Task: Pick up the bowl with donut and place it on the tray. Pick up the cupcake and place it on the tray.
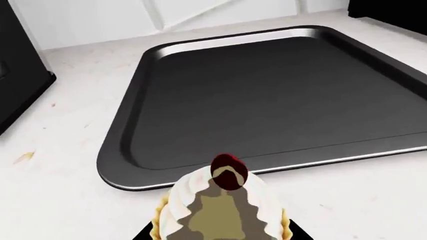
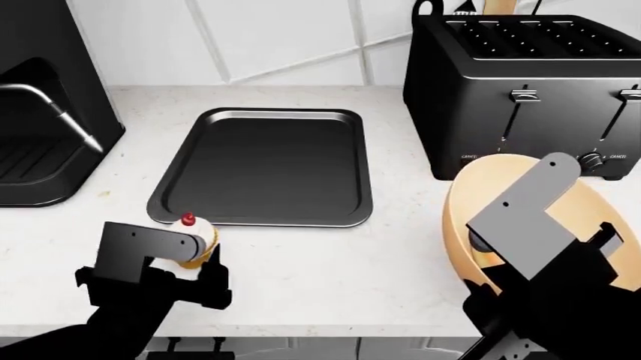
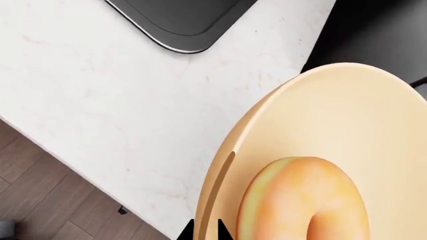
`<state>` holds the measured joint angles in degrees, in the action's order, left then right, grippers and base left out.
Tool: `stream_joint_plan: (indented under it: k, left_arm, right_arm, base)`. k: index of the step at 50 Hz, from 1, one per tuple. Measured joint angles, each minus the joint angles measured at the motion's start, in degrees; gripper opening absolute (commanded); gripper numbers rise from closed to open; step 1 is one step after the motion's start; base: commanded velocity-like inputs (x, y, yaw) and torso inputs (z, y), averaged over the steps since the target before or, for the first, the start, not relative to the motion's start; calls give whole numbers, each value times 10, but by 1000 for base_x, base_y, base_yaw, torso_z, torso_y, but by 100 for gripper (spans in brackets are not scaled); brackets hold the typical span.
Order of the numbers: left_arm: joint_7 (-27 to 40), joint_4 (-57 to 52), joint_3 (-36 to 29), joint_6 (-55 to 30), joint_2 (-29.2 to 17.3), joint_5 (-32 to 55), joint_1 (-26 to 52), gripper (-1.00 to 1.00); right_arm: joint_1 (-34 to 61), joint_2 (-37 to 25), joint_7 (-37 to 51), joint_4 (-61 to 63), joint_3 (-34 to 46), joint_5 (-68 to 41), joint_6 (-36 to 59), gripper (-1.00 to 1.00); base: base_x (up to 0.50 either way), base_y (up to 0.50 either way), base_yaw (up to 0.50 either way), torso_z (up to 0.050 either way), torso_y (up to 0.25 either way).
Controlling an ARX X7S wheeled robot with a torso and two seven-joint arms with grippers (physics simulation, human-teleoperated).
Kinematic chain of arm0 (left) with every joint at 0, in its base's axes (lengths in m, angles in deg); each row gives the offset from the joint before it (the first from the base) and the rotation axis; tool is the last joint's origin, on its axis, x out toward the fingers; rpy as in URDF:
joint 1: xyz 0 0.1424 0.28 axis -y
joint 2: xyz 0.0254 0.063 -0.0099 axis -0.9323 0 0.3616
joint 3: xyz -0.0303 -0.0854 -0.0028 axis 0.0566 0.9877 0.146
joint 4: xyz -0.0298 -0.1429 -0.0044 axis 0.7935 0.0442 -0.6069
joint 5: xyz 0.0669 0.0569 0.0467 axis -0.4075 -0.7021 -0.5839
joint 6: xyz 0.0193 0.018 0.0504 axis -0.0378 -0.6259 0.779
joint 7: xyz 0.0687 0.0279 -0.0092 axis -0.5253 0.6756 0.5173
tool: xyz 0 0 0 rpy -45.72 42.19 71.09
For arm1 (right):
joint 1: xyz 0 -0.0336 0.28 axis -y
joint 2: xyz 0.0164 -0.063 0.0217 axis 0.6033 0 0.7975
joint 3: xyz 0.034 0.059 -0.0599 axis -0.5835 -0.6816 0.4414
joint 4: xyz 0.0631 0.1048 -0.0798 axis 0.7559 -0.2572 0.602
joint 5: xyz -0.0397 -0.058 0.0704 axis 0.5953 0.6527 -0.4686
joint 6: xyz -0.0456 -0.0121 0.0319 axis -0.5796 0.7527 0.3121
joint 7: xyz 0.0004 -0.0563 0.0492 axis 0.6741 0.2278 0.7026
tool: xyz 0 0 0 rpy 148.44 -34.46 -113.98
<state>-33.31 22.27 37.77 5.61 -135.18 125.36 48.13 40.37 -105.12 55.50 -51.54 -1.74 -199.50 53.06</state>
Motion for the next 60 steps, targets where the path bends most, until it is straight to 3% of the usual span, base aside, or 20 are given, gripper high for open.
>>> stream_joint_plan:
  k: [19,32,48,60]
  left_arm:
    - [12,-32,8,3,-10,-10,5,-100]
    - [32,-75,26,-32,-19,26,77,-100]
    - [22,-40,8,-133,34,65,240,-100]
    - [-13,42,-18,-169,89,43,316,-100]
  right_arm:
    - [-3,-2,-6,3,0,10,-2,-100]
    - [-6,-5,-10,7,0,14,-3,-100]
    - [5,-1,-9,5,1,8,-1,-100]
    - [3,2,-16,1,1,15,0,-100]
  base:
    - [0,0,0,1,1]
    - [0,0,0,0,1]
    - [0,0,0,1,1]
    - [0,0,0,0,1]
